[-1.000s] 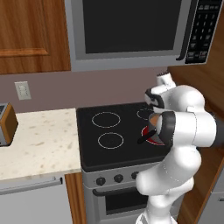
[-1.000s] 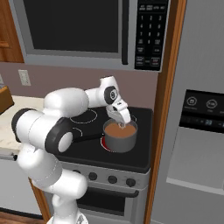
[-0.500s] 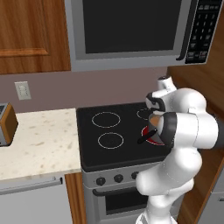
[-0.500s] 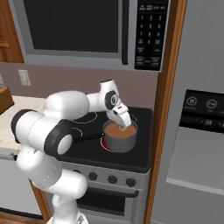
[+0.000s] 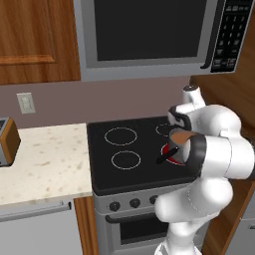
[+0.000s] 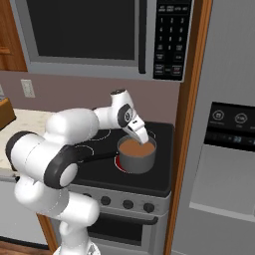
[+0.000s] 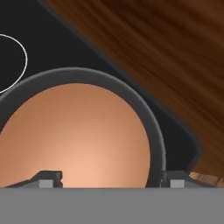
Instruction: Pick up the sugar cube(s) and place them in the saucepan with hot chocolate.
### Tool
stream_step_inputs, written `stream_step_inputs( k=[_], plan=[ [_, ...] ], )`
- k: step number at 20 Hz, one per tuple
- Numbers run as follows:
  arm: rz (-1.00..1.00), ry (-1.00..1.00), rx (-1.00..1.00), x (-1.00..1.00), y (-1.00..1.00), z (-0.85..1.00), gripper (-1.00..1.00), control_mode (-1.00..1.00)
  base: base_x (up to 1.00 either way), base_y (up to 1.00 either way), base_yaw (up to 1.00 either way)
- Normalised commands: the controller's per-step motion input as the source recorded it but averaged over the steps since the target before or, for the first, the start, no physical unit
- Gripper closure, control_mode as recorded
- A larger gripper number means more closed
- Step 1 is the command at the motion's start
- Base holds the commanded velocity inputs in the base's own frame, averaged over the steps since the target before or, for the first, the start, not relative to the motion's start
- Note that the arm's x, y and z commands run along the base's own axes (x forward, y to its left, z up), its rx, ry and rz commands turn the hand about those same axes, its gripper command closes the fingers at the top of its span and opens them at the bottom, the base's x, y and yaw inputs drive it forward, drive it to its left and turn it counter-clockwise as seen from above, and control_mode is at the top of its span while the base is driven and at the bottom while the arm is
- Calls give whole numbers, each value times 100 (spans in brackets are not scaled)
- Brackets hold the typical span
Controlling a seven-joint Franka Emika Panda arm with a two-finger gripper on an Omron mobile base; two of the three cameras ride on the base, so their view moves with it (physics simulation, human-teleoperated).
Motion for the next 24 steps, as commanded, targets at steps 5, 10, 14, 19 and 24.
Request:
stream_step_inputs(
  k=[5,10,14,19,24],
  plan=[
    [3,-21,-2,-25,30,26,-100,-100,0,0,0],
    [24,-19,0,-71,50,41,-100,-100,0,0,0],
    [21,-22,4,-89,41,58,-100,-100,0,0,0],
    [16,-6,0,-69,92,73,-100,-100,0,0,0],
    [12,0,0,-50,100,90,-100,-100,0,0,0]
  ],
)
